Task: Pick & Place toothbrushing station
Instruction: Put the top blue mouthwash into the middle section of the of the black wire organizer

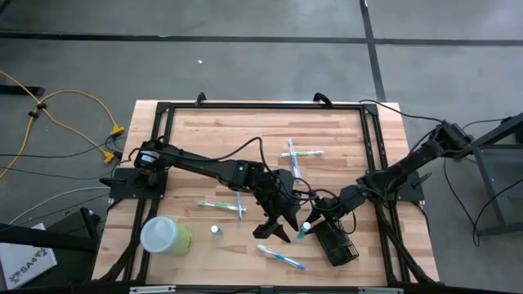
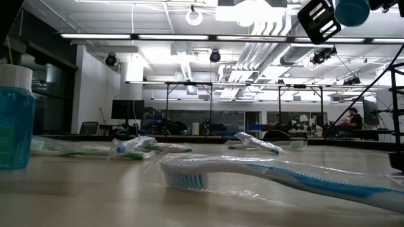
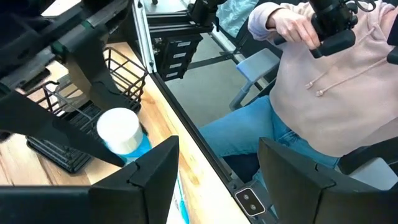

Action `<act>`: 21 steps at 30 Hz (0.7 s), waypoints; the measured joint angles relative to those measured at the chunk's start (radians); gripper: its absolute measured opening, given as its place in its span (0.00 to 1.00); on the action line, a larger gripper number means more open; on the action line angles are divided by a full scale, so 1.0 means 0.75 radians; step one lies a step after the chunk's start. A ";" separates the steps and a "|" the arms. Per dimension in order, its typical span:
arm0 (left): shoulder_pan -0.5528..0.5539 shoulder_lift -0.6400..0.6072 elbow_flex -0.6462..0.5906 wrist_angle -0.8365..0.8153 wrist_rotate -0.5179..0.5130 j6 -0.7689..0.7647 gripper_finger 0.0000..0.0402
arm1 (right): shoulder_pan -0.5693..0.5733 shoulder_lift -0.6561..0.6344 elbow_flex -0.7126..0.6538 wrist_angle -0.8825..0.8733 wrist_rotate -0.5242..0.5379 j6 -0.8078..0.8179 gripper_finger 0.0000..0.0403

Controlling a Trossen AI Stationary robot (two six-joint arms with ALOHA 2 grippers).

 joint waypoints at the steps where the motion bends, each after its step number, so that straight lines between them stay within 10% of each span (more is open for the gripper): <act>1: 0.000 0.000 0.000 0.000 0.000 0.007 0.53 | 0.000 -0.016 0.000 -0.017 0.012 0.006 0.19; 21: -0.009 -0.048 0.000 -0.094 0.037 0.077 0.53 | 0.003 -0.265 0.000 -0.370 0.085 0.098 0.19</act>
